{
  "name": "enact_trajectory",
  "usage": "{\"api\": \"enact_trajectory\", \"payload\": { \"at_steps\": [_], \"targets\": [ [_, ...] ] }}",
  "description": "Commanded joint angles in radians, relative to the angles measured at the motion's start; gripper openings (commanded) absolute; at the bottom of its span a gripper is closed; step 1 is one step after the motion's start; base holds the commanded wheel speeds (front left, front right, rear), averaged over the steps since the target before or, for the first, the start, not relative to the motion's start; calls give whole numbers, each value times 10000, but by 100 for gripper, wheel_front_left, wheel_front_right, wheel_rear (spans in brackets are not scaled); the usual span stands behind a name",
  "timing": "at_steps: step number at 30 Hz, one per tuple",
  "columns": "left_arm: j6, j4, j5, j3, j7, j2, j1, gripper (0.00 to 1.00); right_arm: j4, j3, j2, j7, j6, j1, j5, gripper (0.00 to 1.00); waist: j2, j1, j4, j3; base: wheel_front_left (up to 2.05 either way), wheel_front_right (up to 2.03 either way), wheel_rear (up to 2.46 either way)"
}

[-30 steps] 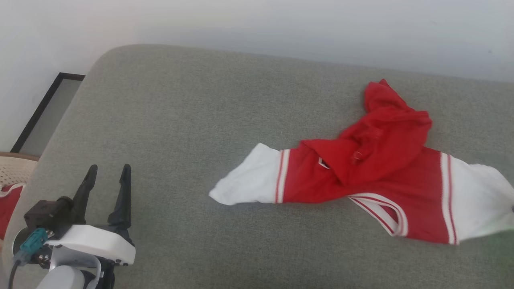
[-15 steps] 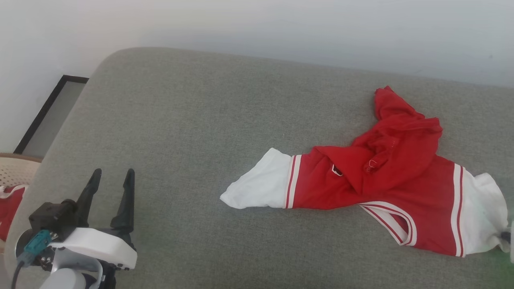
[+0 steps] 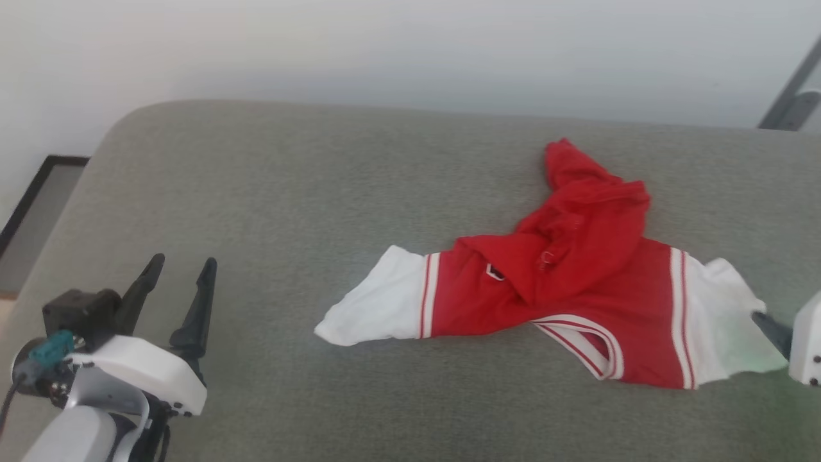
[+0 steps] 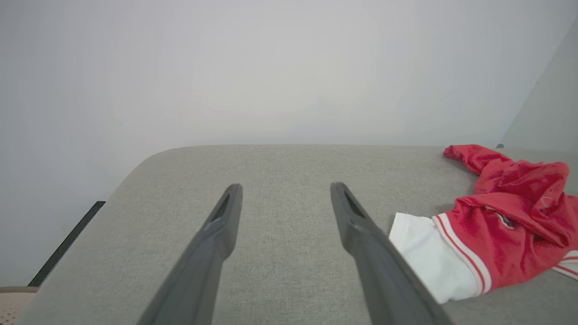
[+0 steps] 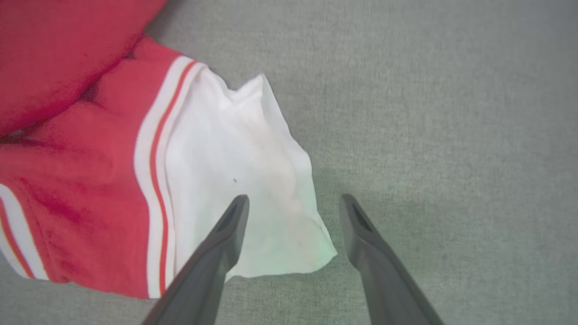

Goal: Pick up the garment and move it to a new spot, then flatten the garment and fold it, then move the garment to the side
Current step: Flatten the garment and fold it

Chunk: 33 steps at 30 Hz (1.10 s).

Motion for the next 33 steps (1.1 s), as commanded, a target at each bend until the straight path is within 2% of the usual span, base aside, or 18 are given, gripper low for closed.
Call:
{"api": "enact_trajectory", "payload": {
  "at_steps": [1,8,14,18,23,29,33],
  "targets": [
    [-82,-14,-74,-33,258,140,-221,100,-321,-14,96,-325,-14,-59,18,100,0,0,-380,-95,0,0,0],
    [-269,30,-226,-194,988,339,-640,100,-1386,-184,441,-1410,-14,65,-157,100,0,0,-1099,-218,0,0,0],
    [-618,401,-679,-566,2257,358,-1177,100,-2394,-505,969,-2380,-12,323,-527,100,0,0,-1723,-330,0,0,0],
    [-918,860,-1207,-843,3492,407,-1607,100,-3057,-689,1417,-2699,-12,575,-766,100,0,0,-2138,-364,0,0,0],
    [-1095,1529,-1622,-1284,5109,480,-2075,100,-3834,-837,1879,-2797,-12,895,-1065,100,0,0,-2616,-340,0,0,0],
    [-1076,2289,-1876,-1887,7197,637,-2589,100,-4463,-1093,2314,-2691,-12,1225,-1237,100,0,0,-3009,-333,0,0,0],
    [-895,2769,-1949,-2157,8271,705,-2885,100,-4840,-1250,2462,-2550,-12,1412,-1291,100,0,0,-3170,-304,0,0,0]
  ]
}}
